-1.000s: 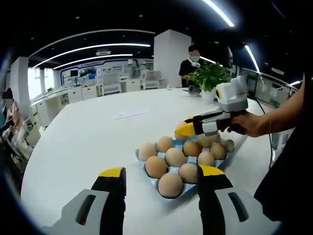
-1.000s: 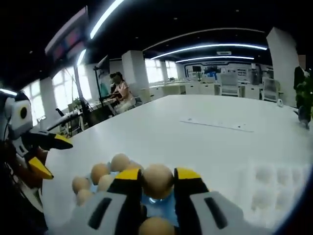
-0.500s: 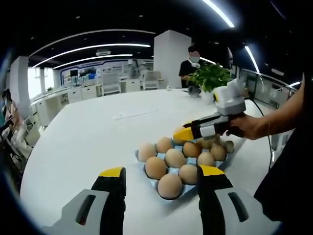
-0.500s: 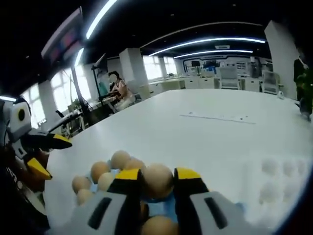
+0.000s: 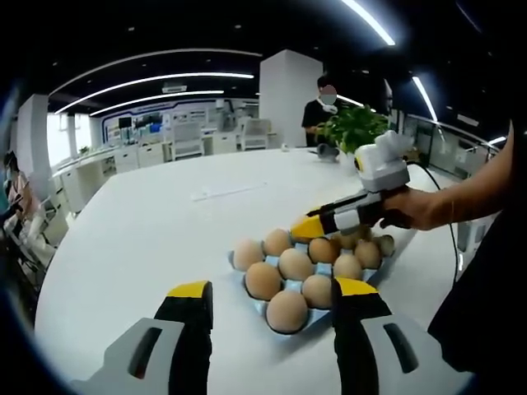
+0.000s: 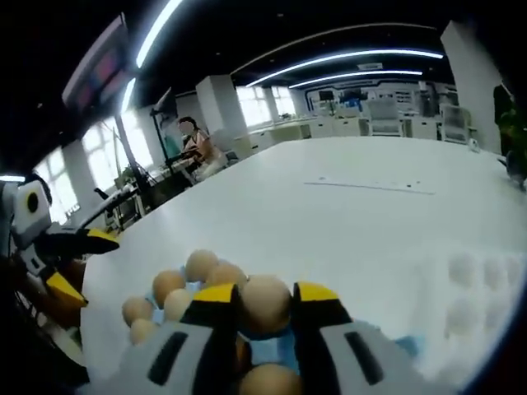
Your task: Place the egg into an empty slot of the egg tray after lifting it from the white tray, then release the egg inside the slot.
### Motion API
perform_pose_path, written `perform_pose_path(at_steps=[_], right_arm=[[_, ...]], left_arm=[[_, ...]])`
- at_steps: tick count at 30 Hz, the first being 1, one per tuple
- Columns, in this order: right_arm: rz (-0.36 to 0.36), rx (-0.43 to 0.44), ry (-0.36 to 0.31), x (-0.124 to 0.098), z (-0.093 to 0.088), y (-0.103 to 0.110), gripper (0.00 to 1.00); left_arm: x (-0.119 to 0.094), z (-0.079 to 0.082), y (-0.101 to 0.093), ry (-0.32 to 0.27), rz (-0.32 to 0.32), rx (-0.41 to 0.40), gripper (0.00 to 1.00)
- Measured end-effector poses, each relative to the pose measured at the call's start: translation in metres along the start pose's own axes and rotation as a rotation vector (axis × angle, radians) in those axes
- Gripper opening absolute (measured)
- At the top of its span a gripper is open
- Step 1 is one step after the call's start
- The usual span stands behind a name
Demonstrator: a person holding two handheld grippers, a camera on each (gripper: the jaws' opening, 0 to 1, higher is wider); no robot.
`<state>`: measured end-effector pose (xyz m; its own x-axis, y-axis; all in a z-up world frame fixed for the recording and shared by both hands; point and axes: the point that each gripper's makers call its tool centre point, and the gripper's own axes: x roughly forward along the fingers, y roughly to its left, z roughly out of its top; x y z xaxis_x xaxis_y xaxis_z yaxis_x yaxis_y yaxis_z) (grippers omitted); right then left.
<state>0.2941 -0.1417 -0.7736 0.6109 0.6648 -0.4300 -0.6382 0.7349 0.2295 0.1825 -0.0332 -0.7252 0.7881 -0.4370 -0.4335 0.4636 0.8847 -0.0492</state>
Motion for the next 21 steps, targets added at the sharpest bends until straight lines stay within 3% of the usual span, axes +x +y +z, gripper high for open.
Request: perform_pose_path(at_steps=[21], right_arm=[[0.011,0.026,-0.008,-0.0064,0.0006,-0.0018,0.27]], left_arm=[[-0.0016,0.0045,-0.0006,-0.024,0.007,-0.005,0.58]])
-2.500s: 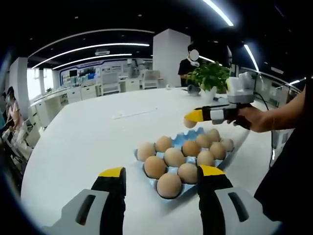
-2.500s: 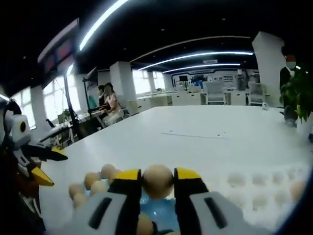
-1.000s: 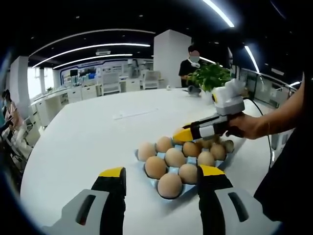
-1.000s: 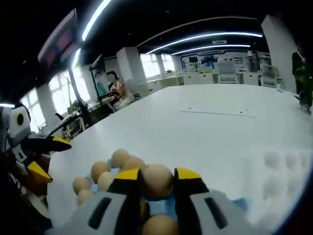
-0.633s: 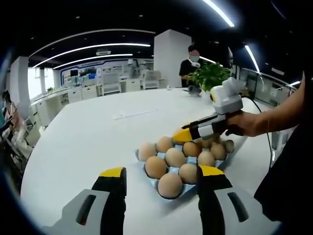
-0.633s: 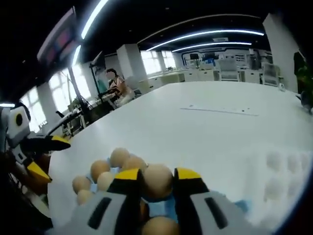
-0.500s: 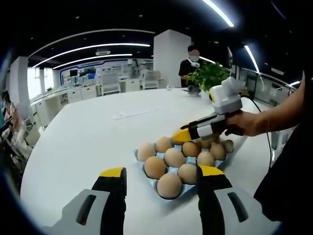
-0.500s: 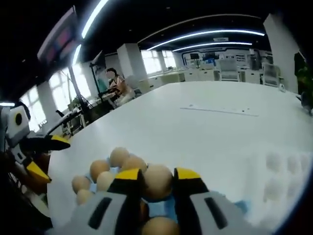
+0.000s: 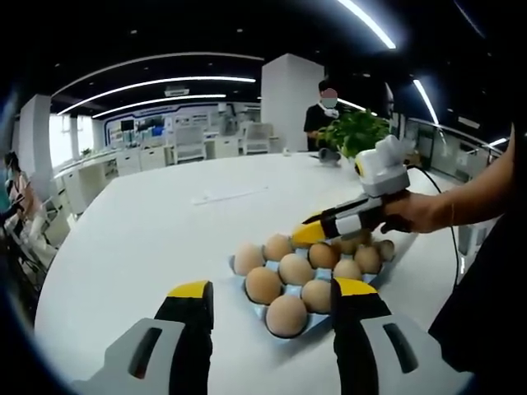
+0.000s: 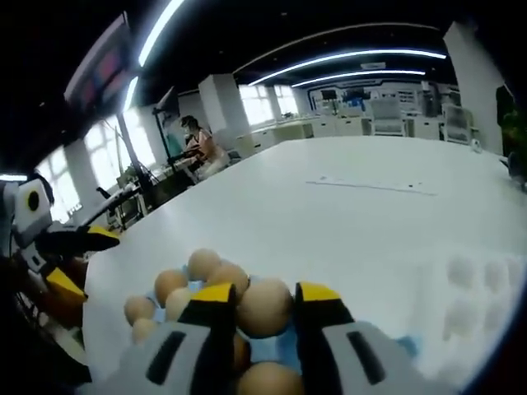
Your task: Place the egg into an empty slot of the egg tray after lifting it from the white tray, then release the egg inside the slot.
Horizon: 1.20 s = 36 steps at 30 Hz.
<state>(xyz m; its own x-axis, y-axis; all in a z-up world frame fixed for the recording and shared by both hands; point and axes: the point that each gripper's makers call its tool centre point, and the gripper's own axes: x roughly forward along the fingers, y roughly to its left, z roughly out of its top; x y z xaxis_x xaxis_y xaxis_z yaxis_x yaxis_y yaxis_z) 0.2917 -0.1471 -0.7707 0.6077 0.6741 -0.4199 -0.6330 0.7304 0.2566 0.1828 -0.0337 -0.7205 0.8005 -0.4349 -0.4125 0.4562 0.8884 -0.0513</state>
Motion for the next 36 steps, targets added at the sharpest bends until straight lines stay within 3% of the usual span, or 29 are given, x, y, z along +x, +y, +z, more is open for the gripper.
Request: perform_pose_path(at_steps=[6,10,17,25,28,31,36], right_arm=[[-0.015,0.014,-0.068,-0.015,0.014,-0.007,0.27],[-0.095,0.012,-0.121,-0.035,0.019,-0.032,0.26],[-0.221,0.044,-0.114,-0.073,0.005,-0.078,0.26],[-0.334,0.025,-0.116,-0.106,-0.002,-0.115,0.26],[-0.403,0.001,-0.135,-0.121,0.003,-0.134,0.26],[-0.520,-0.029,-0.139,-0.143,0.006,-0.163,0.26],[-0.666,0.012,-0.191,-0.179,0.010,-0.206,0.27]], left_arm=[[0.002,-0.002,-0.001,0.007,-0.006,0.003,0.57],[0.002,-0.001,-0.001,0.008,-0.008,0.007,0.57],[0.004,0.001,-0.001,0.003,-0.012,0.012,0.57],[0.005,0.003,-0.004,0.000,-0.025,0.021,0.57],[0.004,0.004,-0.003,-0.001,-0.021,0.018,0.57],[0.004,0.004,-0.003,0.000,-0.019,0.020,0.57],[0.003,0.004,-0.004,0.002,-0.019,0.020,0.57]])
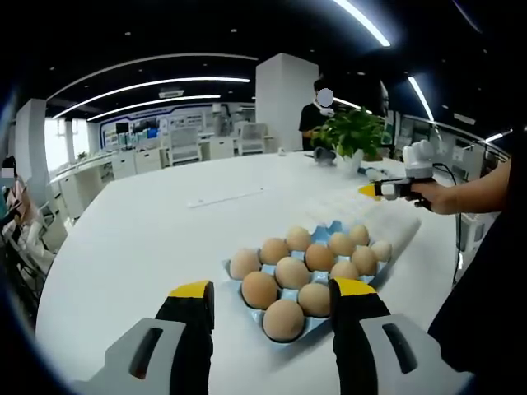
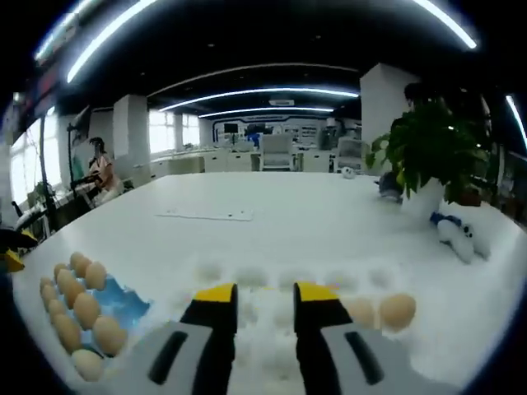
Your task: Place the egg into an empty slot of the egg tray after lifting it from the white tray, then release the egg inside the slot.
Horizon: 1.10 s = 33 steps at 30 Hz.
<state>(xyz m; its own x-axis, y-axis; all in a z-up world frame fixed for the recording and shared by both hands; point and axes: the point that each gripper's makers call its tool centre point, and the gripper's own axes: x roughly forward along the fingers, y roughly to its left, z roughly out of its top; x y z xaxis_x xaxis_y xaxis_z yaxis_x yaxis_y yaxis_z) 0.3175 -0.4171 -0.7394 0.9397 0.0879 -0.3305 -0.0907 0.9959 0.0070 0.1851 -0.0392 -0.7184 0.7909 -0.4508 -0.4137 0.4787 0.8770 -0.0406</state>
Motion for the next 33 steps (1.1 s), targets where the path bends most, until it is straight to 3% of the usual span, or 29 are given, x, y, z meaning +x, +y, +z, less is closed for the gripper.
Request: perform_pose_path(at_steps=[3,8,17,21,23,24,27,30,33], right_arm=[[-0.083,0.005,0.021,-0.001,-0.006,-0.031,0.26],[-0.127,0.036,0.052,0.001,-0.021,-0.051,0.26],[-0.118,0.035,0.126,0.014,-0.040,-0.057,0.30],[-0.102,0.057,0.102,0.017,-0.037,-0.058,0.30],[-0.102,0.054,0.100,0.017,-0.037,-0.059,0.29],[-0.094,0.000,0.095,0.018,-0.037,-0.059,0.28],[-0.102,0.033,0.080,0.015,-0.035,-0.059,0.27],[-0.109,0.012,0.073,0.015,-0.034,-0.059,0.26],[-0.119,0.013,0.042,0.009,-0.024,-0.057,0.26]], left_arm=[[0.000,0.000,-0.001,0.002,-0.001,0.003,0.57],[0.000,0.000,-0.003,0.003,-0.003,0.004,0.57],[-0.002,-0.001,0.001,0.008,0.011,-0.002,0.57],[-0.002,-0.002,0.001,0.012,0.014,0.000,0.57],[-0.001,-0.002,0.001,0.011,0.014,-0.003,0.57],[-0.001,-0.002,0.001,0.012,0.013,0.000,0.57],[0.000,-0.002,0.000,0.010,0.011,-0.001,0.57],[-0.001,0.000,0.001,0.007,0.014,-0.004,0.57],[-0.003,-0.002,0.004,0.010,0.021,-0.008,0.57]])
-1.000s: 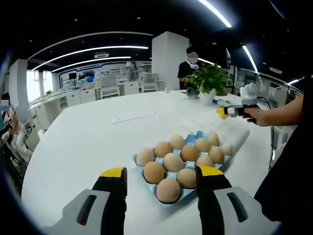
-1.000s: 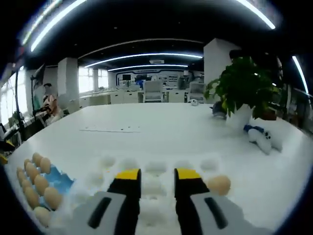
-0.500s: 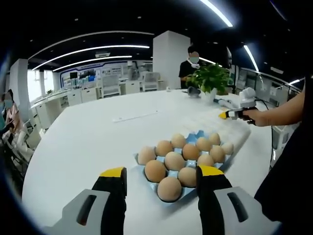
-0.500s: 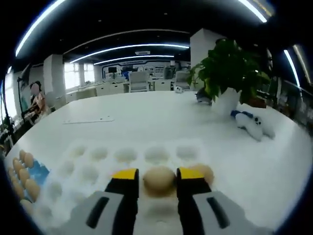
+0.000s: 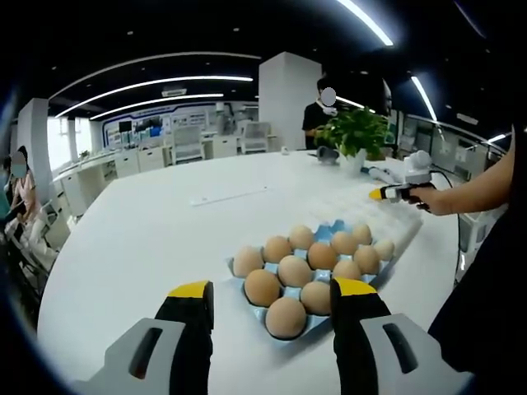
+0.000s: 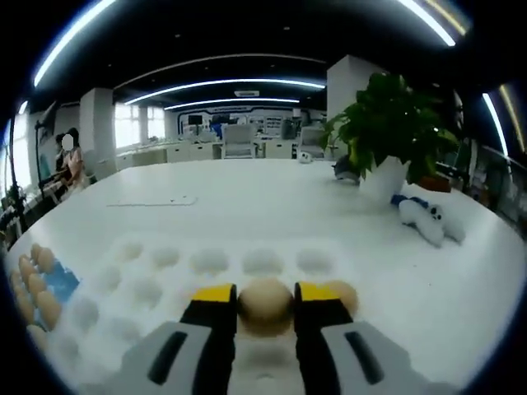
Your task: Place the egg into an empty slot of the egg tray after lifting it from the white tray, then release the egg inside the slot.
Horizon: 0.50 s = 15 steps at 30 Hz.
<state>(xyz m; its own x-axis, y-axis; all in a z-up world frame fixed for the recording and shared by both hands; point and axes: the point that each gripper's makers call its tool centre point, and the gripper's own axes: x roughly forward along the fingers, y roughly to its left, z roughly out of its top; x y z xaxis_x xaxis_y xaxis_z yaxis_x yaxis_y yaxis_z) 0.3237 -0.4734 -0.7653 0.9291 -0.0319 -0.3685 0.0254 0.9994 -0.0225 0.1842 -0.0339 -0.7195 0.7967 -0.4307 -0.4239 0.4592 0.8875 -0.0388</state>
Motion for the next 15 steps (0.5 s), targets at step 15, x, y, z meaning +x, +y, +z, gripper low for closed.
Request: perform_pose_path(at_steps=[15], right_arm=[[0.136,0.064,-0.101,-0.022,0.043,0.055,0.26]], left_arm=[[0.003,-0.002,-0.002,0.007,-0.013,0.004,0.58]])
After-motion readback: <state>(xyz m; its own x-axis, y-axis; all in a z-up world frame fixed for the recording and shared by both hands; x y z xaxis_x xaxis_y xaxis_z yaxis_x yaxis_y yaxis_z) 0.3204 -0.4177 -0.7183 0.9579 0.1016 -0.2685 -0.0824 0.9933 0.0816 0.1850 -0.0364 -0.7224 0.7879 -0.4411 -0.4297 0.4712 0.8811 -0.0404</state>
